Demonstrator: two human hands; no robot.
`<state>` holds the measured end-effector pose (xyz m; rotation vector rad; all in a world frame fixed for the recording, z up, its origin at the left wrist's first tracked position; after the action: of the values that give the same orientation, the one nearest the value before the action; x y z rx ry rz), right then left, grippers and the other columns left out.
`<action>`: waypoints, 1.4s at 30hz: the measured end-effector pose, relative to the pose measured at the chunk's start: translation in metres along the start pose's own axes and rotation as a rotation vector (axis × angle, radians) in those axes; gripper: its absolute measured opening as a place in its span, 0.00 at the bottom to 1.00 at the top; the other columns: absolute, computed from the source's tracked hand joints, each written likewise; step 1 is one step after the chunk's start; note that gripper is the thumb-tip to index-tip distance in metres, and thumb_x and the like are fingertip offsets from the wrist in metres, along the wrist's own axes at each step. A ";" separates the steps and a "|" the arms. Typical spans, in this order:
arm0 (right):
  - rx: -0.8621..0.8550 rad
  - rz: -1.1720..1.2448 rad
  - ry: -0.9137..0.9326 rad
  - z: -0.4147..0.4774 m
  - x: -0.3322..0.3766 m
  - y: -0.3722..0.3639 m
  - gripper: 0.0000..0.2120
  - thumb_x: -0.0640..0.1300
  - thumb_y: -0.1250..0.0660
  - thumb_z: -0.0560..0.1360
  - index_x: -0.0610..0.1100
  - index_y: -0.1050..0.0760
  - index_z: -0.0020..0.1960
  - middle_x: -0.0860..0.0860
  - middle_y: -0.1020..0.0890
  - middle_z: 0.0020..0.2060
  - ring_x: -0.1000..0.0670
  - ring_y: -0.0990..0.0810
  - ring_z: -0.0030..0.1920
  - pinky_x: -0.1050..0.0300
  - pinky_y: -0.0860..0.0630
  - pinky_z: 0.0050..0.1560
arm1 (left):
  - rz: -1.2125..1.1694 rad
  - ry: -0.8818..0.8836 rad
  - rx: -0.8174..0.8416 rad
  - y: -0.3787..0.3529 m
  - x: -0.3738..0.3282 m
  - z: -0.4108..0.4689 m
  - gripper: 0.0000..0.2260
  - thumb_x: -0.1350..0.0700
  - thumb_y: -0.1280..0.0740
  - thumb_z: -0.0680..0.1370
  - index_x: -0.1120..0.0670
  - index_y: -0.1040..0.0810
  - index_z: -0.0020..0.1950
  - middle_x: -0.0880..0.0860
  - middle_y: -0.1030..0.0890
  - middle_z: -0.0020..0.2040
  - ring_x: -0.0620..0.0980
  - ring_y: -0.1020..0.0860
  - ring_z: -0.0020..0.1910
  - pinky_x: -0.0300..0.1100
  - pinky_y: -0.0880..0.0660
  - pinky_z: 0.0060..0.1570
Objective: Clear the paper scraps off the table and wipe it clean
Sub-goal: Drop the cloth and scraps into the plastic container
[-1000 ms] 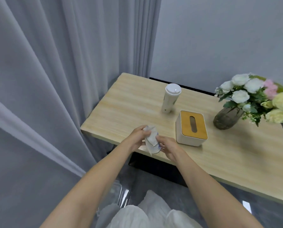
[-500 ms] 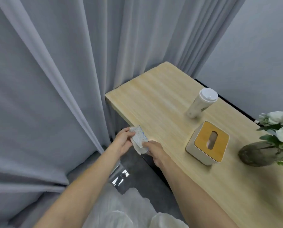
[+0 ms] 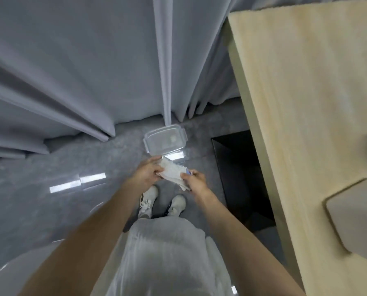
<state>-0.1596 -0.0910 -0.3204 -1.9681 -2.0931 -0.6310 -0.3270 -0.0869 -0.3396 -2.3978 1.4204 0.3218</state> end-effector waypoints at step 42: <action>-0.290 -0.146 0.146 0.423 -0.122 -0.164 0.18 0.37 0.28 0.72 0.44 0.37 0.52 0.46 0.24 0.47 0.50 0.24 0.43 0.72 0.31 0.35 | 0.147 -0.093 -0.440 0.152 0.073 0.428 0.22 0.70 0.32 0.73 0.60 0.29 0.66 0.58 0.24 0.63 0.55 0.24 0.57 0.47 0.28 0.60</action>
<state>-0.2496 -0.0209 -0.7763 -1.8481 -2.1693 -1.1289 -0.4362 -0.0444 -0.7843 -2.5682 1.6217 0.8514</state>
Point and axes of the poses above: each hand's wrist, its own z-axis towards the middle knuckle, its own y-axis out of the back of the hand, x = y × z, the point moved 7 cm from there along z, towards the middle knuckle
